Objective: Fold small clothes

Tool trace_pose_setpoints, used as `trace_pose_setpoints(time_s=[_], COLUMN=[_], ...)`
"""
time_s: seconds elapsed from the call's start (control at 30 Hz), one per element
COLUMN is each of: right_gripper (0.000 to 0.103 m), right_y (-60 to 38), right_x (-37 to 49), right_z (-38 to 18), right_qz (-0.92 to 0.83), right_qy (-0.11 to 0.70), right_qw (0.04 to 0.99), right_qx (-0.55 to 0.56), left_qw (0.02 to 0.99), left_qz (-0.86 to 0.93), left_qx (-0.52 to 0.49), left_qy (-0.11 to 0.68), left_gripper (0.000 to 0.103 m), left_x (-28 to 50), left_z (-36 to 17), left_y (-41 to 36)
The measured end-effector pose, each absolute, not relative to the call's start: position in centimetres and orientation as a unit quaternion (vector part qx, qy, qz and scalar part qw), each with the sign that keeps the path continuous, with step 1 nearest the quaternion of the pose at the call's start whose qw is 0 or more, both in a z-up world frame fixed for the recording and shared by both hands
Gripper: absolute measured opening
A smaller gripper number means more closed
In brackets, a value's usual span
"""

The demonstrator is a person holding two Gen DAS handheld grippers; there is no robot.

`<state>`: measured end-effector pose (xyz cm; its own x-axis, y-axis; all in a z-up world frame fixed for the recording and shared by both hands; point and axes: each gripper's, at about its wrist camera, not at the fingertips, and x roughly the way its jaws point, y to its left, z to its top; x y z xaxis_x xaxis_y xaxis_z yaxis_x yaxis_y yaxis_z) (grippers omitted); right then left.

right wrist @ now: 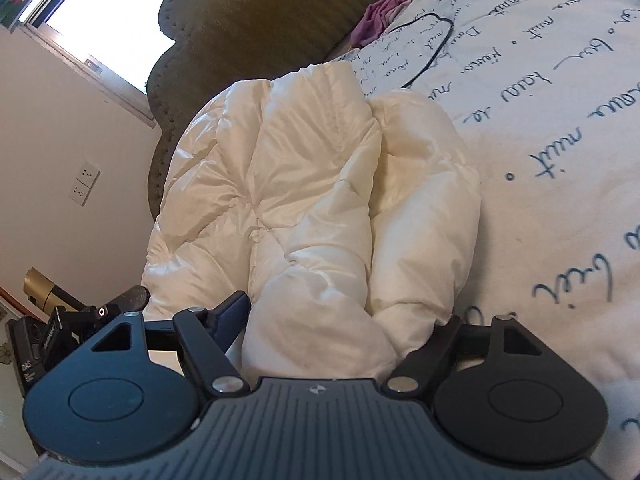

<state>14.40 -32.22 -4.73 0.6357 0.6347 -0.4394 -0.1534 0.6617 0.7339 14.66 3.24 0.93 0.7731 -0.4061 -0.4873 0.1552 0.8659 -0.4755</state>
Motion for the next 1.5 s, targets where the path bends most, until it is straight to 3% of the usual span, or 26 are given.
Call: trace_pose_setpoints(time_s=[0.13,0.23,0.43,0.63,0.77,0.9,1.07,1.1,1.37,1.47,1.5], right_gripper=[0.075,0.075,0.091,0.090,0.075,0.071,0.071,0.078,0.096,0.093,0.084], right_y=[-29.5,-27.4,-25.5,-28.0,-28.1,-26.7,-25.6,-25.5,-26.6,-27.6,-27.6], right_x=[16.2,17.3,17.2,14.4,13.2,14.1,16.9,17.3,13.8,11.7,11.3], right_z=[-4.9,-5.2,-5.0,-4.8,-4.9,-4.8,-5.4,-5.5,-3.7,-4.1,-4.3], right_qz=[0.206,0.188,0.152,0.179,0.187,0.162,0.149,0.147,0.130,0.150,0.155], right_qy=[0.339,0.329,0.323,0.356,0.362,0.350,0.328,0.327,0.346,0.358,0.361], right_qw=[0.845,0.846,0.861,0.840,0.843,0.854,0.865,0.867,0.880,0.871,0.870], right_qx=[0.359,0.374,0.363,0.368,0.352,0.349,0.349,0.346,0.299,0.300,0.296], left_qw=[0.955,0.959,0.956,0.957,0.950,0.952,0.955,0.955,0.956,0.957,0.956], left_qz=[-0.062,-0.040,-0.043,-0.086,-0.105,-0.086,-0.071,-0.070,-0.069,-0.063,-0.063], left_qx=[-0.090,-0.060,-0.039,0.013,0.045,0.044,0.058,0.060,0.092,0.088,0.084], left_qy=[0.276,0.274,0.289,0.277,0.290,0.291,0.283,0.281,0.270,0.271,0.274], left_gripper=[0.103,0.103,0.103,0.103,0.103,0.103,0.103,0.103,0.103,0.103,0.103], left_x=[16.4,15.6,10.6,5.3,5.0,6.5,9.4,9.8,8.2,8.1,8.2], left_z=[4.0,5.7,4.8,2.6,0.9,-0.5,-1.6,-1.8,-1.6,-1.7,-1.8], left_y=[3.2,3.7,2.9,2.2,0.8,0.3,-0.2,-0.2,-0.7,-0.9,-0.9])
